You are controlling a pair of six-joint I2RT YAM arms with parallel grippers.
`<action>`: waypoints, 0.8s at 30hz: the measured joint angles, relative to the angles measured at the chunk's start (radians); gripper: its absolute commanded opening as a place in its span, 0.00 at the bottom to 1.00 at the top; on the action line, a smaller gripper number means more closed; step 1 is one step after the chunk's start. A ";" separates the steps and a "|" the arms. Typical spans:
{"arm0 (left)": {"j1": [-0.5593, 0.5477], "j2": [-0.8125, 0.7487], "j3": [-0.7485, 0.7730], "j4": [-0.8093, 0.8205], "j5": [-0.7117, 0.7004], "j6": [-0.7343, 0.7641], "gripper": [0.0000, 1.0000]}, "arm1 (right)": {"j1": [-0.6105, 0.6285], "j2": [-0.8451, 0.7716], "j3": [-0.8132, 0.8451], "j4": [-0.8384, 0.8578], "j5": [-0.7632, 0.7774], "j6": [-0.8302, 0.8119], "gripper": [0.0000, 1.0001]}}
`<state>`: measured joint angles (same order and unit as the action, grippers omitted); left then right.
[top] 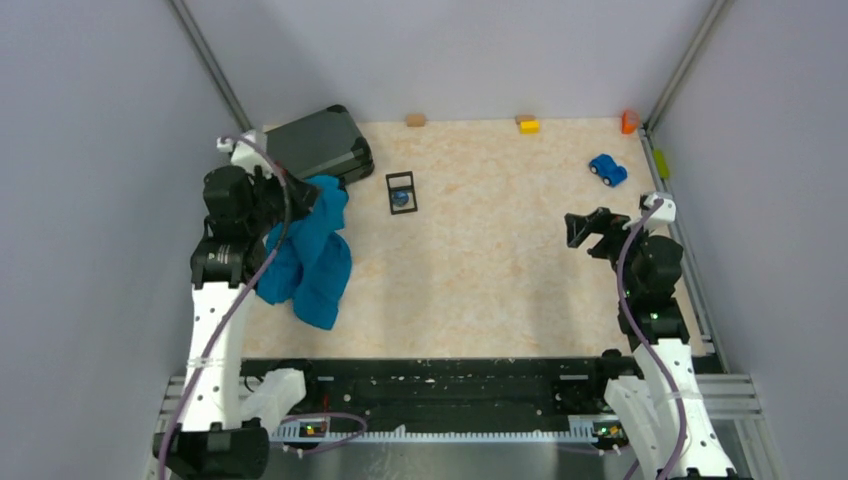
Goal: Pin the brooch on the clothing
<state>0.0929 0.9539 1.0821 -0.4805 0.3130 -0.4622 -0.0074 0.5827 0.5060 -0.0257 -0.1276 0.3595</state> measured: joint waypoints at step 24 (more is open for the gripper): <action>-0.904 0.513 0.559 0.013 0.270 0.042 0.00 | 0.000 -0.047 0.150 -0.204 0.007 -0.019 0.96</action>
<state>-0.8116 1.4670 1.6409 -0.4671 0.5827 -0.4202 -0.0074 0.5354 0.6556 -0.2302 -0.1207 0.3405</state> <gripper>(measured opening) 0.012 0.945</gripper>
